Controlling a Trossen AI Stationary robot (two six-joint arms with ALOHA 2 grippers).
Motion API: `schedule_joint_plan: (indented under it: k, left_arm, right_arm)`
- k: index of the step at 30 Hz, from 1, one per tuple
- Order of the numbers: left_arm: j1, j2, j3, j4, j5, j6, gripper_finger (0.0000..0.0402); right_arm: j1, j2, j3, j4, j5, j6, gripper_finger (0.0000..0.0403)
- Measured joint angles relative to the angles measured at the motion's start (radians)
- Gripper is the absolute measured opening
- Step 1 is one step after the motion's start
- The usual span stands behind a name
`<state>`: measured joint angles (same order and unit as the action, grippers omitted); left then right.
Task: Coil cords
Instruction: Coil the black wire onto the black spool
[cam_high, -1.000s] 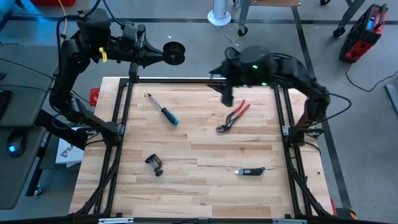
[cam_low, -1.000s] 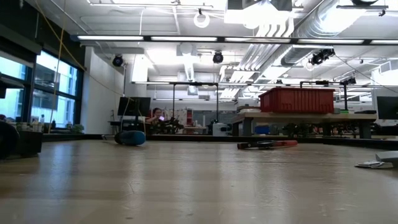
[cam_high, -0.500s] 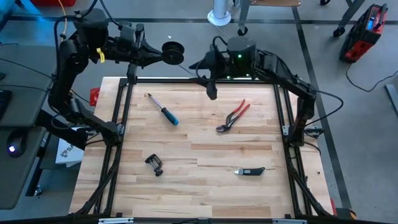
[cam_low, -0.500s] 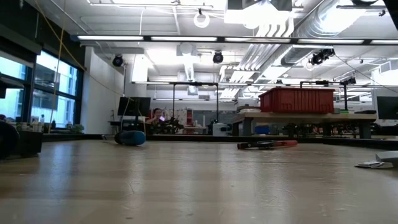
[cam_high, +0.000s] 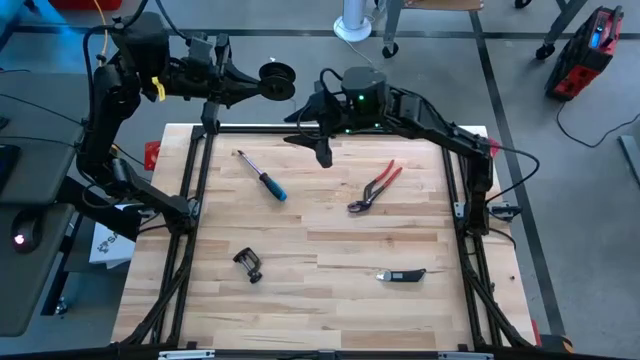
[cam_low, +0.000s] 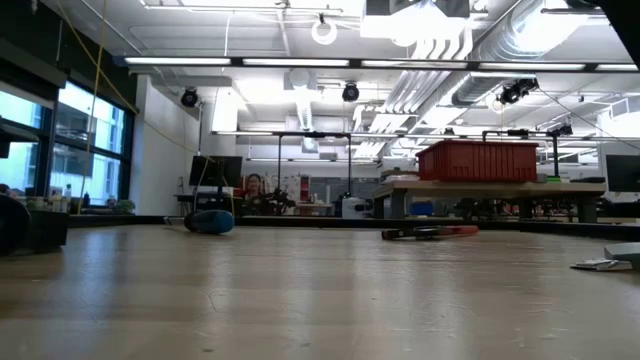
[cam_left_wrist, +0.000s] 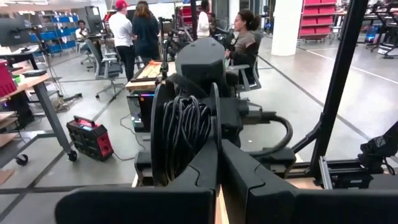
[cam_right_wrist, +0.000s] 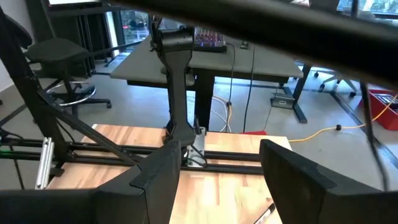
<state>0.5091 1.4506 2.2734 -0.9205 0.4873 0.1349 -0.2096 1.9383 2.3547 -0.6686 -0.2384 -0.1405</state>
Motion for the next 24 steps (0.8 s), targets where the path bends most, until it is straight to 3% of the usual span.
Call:
schedule_joint_plan:
  k: [16,24]
  left_arm:
    - [-0.008,-0.014,0.0,0.005,0.0,-0.011,0.0001]
    - [-0.008,-0.014,0.0,0.012,0.0,-0.011,0.0001]
  right_arm:
    - [-0.007,0.005,0.0,0.034,-0.005,-0.021,0.0201]
    - [-0.011,0.01,-0.114,0.123,0.041,-0.018,0.0181]
